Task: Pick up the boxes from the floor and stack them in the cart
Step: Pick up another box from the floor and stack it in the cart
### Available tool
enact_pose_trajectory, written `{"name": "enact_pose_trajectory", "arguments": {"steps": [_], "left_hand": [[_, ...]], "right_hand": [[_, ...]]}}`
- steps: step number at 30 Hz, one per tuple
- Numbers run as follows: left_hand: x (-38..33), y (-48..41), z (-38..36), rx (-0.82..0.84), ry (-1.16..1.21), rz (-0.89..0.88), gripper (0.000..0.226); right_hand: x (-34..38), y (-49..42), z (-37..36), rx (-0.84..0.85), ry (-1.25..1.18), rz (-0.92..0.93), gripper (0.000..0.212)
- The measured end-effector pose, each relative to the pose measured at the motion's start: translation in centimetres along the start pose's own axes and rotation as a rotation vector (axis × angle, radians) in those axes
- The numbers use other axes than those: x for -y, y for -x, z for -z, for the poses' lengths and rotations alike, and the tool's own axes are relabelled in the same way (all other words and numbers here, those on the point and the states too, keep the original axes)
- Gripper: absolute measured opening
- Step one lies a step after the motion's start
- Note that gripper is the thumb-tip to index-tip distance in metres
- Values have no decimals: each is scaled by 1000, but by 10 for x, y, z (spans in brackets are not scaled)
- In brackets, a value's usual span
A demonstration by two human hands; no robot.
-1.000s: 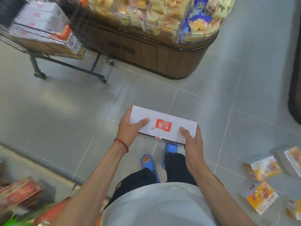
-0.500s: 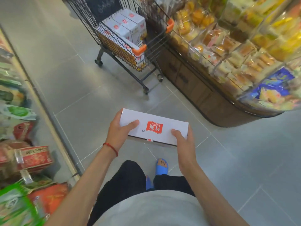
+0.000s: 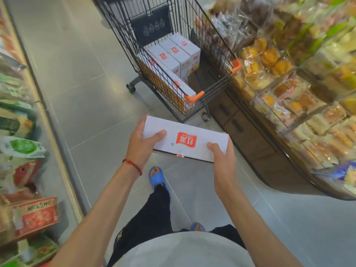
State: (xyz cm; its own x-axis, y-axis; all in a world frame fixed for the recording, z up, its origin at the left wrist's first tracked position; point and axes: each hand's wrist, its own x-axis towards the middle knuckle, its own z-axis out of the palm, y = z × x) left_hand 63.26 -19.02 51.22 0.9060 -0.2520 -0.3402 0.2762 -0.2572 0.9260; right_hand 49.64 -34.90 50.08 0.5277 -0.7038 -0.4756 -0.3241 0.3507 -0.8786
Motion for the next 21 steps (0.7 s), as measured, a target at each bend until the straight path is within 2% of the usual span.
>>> {"name": "enact_pose_trajectory", "arguments": {"steps": [6,14,18,21], "left_hand": [[-60,-109,31,97,-71,-74,60],[-109,-225,33,188,-94,-109,58],[-126,-287,11,238,-121,-127,78],[-140,-331,-13,293,-163,-137,78]], "right_hand": [[52,-48,-87,-78,-43,21,44],[102,-124,-150,-161,-113,5,38],[117,-176,-163,-190,-148,15,49],[127,-219,-164,-200,-174,20,58]]}}
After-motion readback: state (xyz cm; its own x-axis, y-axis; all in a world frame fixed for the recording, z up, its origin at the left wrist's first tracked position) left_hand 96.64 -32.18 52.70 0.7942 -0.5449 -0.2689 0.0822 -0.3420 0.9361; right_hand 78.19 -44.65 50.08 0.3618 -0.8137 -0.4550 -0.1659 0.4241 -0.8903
